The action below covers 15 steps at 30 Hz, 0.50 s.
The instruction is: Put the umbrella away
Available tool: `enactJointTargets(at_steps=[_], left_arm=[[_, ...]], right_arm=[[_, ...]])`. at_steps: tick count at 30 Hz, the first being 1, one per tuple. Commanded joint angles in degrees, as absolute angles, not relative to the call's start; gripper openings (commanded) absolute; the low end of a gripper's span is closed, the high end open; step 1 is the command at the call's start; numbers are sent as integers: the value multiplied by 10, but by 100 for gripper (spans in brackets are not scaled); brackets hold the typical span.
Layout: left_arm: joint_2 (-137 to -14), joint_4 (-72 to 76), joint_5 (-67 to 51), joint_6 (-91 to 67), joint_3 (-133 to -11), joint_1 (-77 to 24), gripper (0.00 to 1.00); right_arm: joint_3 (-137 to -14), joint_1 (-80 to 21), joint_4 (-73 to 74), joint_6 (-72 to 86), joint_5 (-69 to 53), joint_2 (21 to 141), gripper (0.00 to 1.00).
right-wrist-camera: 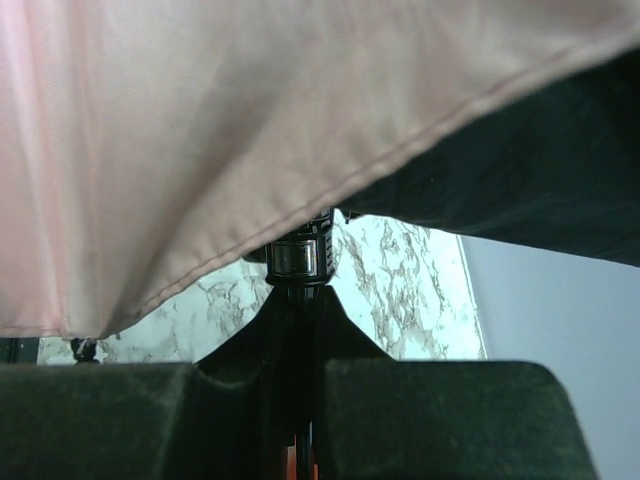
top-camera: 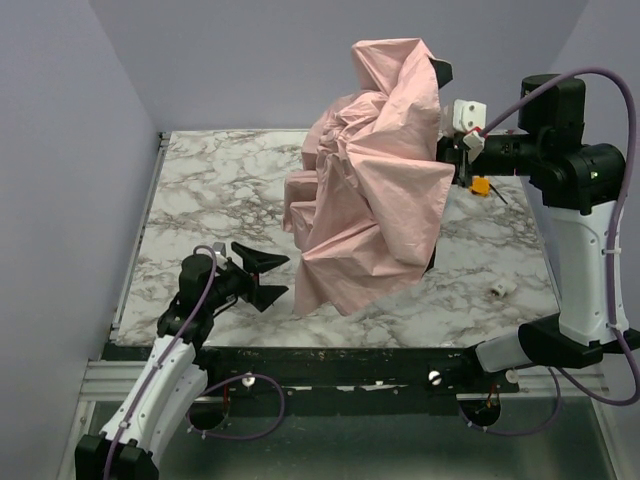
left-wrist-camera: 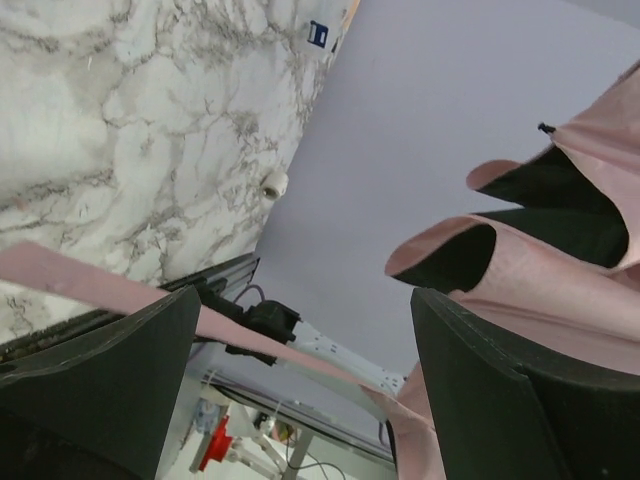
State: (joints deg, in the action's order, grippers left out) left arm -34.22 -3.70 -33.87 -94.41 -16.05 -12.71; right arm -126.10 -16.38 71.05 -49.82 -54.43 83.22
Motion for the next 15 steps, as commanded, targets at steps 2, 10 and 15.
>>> enactJointTargets(at_steps=[2, 10, 15], left_arm=[[-274, -186, -343, -1002, -169, -126, 90], [-284, -202, -332, -1011, -138, -127, 90], [-301, -168, -314, -1043, -142, -131, 90]], right_arm=[[-1239, -162, 727, -563, -583, 831, 0], [-1215, -161, 707, -646, -639, 847, 0], [-1231, -162, 666, -664, -687, 872, 1]])
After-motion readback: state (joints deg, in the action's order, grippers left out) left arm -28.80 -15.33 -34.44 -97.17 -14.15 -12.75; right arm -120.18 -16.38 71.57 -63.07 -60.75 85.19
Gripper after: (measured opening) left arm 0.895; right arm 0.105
